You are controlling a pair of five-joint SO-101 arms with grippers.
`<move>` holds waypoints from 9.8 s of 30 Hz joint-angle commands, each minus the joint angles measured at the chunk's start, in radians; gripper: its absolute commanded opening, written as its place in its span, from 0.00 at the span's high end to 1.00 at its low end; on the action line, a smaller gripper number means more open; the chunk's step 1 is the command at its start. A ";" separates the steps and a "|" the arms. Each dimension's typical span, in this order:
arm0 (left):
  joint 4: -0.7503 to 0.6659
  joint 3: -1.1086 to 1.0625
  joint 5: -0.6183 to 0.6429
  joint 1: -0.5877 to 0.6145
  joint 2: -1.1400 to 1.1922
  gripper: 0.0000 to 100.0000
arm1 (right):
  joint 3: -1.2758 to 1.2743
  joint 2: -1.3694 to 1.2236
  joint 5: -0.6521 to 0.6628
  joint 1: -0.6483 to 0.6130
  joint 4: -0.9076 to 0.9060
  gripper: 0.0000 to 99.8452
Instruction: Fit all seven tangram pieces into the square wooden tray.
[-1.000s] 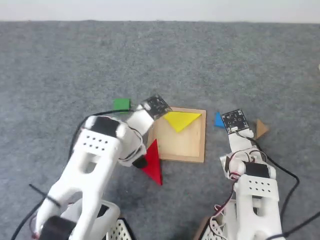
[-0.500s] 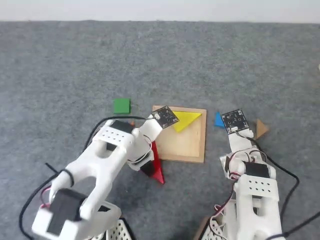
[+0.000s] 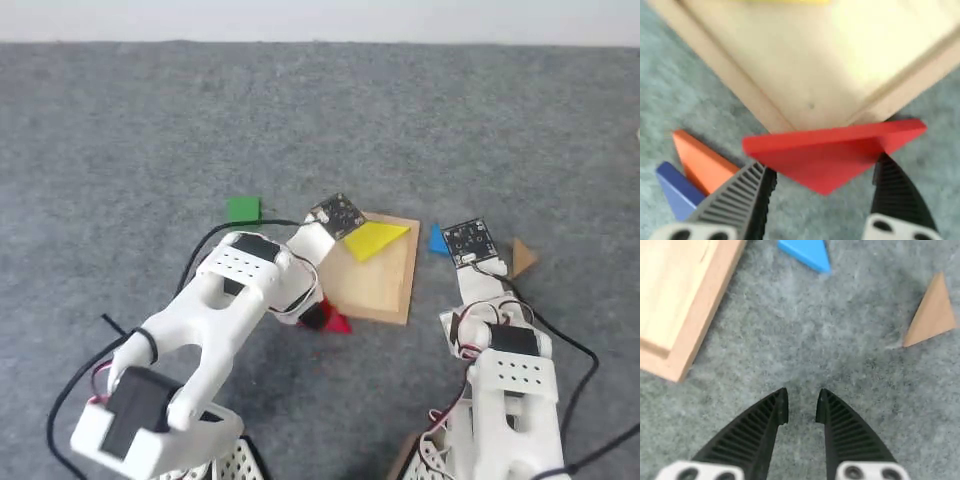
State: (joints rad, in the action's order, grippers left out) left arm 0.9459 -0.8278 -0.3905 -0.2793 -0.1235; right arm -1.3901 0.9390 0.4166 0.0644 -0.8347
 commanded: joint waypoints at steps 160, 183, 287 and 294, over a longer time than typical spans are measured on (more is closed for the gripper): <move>-0.103 0.470 0.054 -0.129 0.331 0.73 | -0.009 0.022 -0.012 -0.047 0.019 0.90; -0.097 0.624 0.041 -0.037 0.457 0.74 | -0.009 0.022 -0.012 -0.048 0.019 0.90; 0.199 0.599 -0.038 0.038 0.394 0.77 | -0.011 0.022 -0.008 -0.074 0.019 0.90; 0.203 0.343 -0.037 0.037 0.163 0.77 | -0.011 0.022 -0.011 -0.074 0.019 0.90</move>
State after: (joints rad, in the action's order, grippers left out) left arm 1.1515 -0.3844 -0.4058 -0.2470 0.1895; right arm -1.4055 0.9406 0.4166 0.0000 -0.8347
